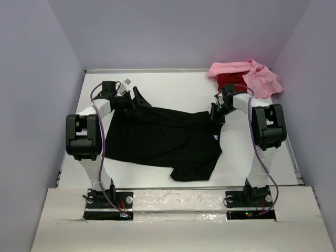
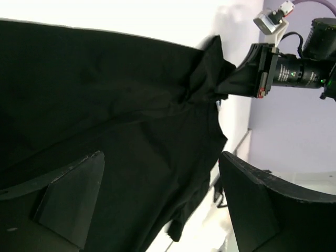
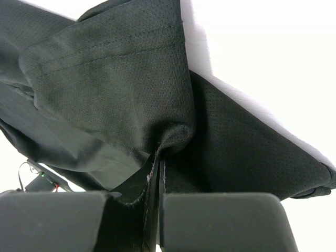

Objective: Fold and stack the t-shirts
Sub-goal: Fold the tshirt

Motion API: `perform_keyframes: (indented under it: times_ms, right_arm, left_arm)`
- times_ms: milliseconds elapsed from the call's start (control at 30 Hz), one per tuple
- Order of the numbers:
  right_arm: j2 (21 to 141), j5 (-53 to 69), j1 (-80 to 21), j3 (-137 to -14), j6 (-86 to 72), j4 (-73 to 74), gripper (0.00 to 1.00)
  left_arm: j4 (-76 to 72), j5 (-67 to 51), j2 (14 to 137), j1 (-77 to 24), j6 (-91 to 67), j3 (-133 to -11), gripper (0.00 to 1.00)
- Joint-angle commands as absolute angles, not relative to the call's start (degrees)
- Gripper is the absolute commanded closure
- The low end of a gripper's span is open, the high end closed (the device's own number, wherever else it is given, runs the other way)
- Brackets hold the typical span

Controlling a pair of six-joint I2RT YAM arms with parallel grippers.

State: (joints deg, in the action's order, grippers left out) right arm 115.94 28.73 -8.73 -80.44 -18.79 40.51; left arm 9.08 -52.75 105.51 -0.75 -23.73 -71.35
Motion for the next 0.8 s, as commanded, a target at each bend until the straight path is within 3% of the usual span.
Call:
perform_keyframes:
  times_ms: [0,400,767]
  right_arm:
    - [114.96,28.83,-9.23,-83.32,-17.75,41.22,1.0]
    - [114.96,28.39,-9.23,-83.23,-17.84,41.31,1.0]
    - [115.4,24.7,-9.23,-84.45,-17.4,42.71,1.0]
  left_arm:
    - [-2.01,-59.24,105.91,-2.45,-31.64,-68.91,0.01]
    - [-2.29,-53.79,118.36,-10.11,-30.76,-80.59,0.01]
    - [2.89,-51.16,120.94,-10.28,-26.81,-79.72,0.01]
